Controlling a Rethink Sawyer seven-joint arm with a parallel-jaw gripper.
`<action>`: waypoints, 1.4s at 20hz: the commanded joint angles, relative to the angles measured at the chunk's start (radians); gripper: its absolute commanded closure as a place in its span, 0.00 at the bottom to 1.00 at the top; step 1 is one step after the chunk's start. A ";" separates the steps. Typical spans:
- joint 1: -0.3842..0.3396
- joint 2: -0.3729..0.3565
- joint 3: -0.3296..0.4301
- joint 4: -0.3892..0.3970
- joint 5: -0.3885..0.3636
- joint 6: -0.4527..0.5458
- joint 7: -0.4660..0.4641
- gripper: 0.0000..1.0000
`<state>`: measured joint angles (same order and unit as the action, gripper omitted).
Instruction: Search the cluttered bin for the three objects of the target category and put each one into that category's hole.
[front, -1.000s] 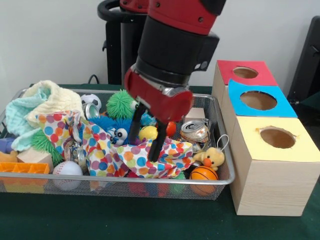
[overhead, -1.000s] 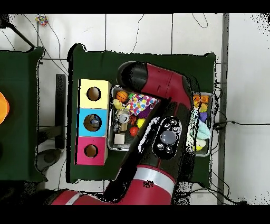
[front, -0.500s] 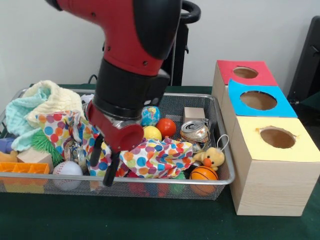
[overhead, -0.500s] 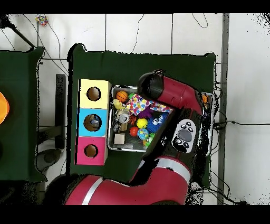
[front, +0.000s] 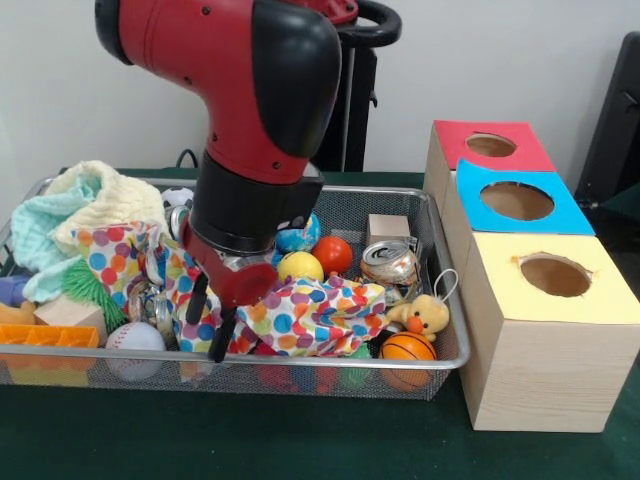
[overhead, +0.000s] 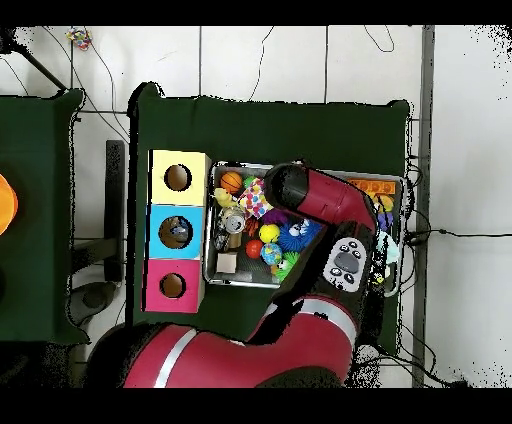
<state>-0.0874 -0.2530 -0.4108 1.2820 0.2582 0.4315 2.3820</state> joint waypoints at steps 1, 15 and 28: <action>0.013 -0.004 0.125 0.143 0.037 0.016 0.162 0.00; 0.041 -0.031 0.134 0.132 0.092 0.125 0.178 0.00; 0.077 0.007 0.117 0.142 0.135 0.069 0.203 0.00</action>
<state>-0.0215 -0.2757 -0.4000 1.3459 0.3453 0.4424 2.3820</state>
